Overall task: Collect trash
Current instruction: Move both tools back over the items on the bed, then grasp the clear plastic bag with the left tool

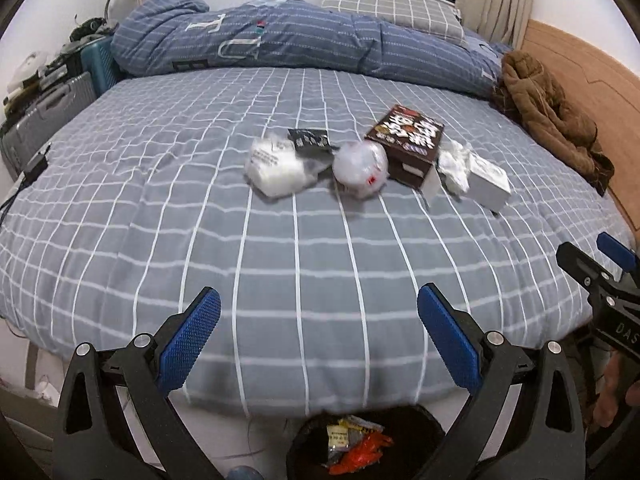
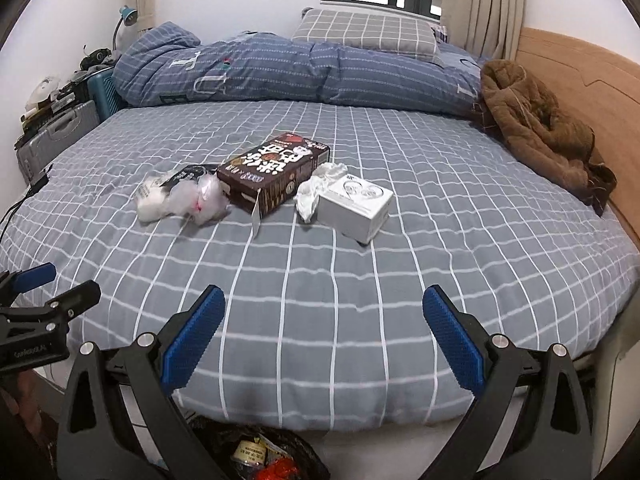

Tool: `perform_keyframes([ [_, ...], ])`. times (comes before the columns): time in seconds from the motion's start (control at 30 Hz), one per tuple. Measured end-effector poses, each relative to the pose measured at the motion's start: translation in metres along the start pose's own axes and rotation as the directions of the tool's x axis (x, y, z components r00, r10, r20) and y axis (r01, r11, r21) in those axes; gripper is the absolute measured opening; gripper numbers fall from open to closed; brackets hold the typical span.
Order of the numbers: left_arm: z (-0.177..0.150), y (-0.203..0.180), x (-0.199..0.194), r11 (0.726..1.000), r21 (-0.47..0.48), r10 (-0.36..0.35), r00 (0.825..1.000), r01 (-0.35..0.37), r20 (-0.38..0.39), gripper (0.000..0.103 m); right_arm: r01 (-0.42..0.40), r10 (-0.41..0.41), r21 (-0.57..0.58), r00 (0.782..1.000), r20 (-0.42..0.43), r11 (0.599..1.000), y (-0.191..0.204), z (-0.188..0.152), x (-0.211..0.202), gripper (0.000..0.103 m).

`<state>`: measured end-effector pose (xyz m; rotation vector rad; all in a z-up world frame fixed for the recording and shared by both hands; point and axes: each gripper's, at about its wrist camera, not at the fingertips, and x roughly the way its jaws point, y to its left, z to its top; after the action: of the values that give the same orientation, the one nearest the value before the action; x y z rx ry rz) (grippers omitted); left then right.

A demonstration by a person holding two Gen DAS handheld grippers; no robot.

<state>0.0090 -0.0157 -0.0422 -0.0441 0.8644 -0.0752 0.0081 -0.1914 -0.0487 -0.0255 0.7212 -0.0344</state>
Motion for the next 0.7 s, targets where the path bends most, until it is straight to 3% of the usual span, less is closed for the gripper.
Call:
perform_keyframes([
  [0.47, 0.066, -0.020, 0.060, 0.999, 0.035, -0.017, 0.999, 0.016, 0.028, 0.096, 0.046, -0.045, 0.016, 0.997, -0.056, 0.999, -0.025, 0.046, 0.080, 0.095],
  [0.7, 0.083, -0.029, 0.091, 0.999, 0.026, -0.034, 0.999, 0.033, 0.018, 0.096, 0.049, -0.041, 0.068, 0.993, -0.107, 0.997, -0.041, 0.062, 0.124, 0.095],
])
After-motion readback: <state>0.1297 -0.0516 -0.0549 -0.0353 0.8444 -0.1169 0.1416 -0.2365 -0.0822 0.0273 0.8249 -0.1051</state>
